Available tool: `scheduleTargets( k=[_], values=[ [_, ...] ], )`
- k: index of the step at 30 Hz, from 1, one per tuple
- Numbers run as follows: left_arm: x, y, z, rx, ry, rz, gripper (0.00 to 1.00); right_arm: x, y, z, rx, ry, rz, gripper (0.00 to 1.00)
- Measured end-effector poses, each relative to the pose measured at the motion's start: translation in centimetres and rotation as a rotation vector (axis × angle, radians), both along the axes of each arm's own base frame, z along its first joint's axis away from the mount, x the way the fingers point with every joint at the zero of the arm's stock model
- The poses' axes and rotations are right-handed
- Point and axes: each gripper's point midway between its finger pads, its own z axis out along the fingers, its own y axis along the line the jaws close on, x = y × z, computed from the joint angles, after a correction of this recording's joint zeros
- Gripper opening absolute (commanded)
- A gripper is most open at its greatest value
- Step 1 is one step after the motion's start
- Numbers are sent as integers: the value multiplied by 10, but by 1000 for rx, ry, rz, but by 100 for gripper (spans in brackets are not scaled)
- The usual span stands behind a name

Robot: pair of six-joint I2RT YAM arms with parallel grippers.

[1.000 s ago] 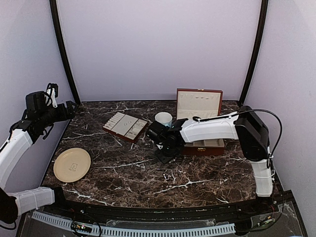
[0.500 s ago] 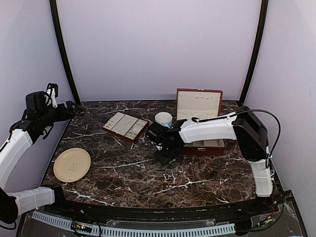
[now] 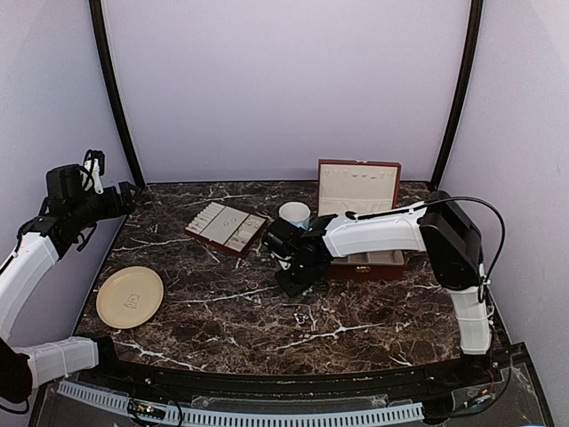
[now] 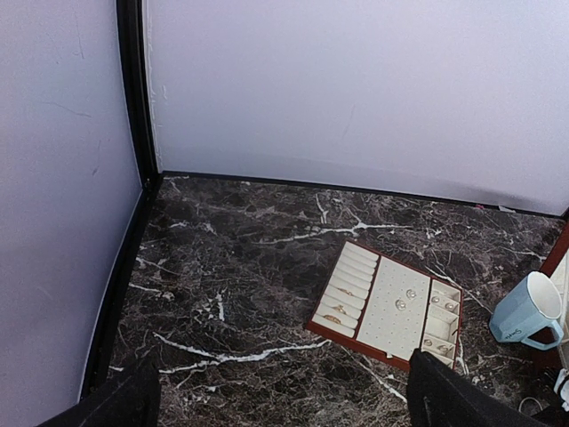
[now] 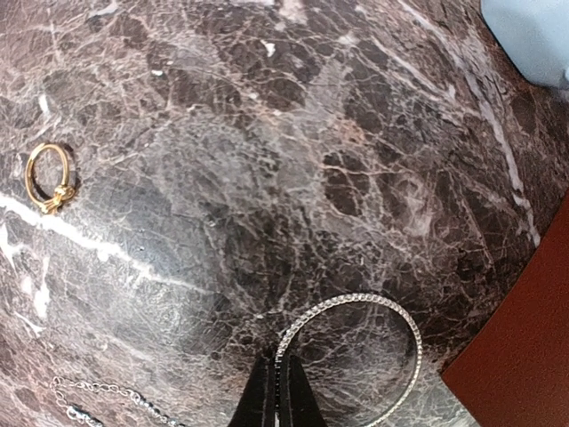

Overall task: Organize the mixed jewelry
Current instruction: Pick up the bangle from the center of the board, then place the bangle in the larger divider.

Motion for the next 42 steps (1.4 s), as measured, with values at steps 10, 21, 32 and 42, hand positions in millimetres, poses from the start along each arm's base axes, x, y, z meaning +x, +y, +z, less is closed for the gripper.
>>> scheduleTargets(
  k=[10, 21, 32, 42],
  values=[
    [0, 0, 0, 0, 0, 0, 99, 2, 4, 1, 28, 0, -19, 0],
    [-1, -2, 3, -12, -11, -5, 99, 13, 24, 50, 200, -67, -44, 0],
    [1, 2, 2, 3, -10, 13, 99, 45, 4, 151, 370, -267, -89, 0],
    [13, 0, 11, -10, -6, 3, 99, 78, -94, 170, 321, -354, -259, 0]
  ],
)
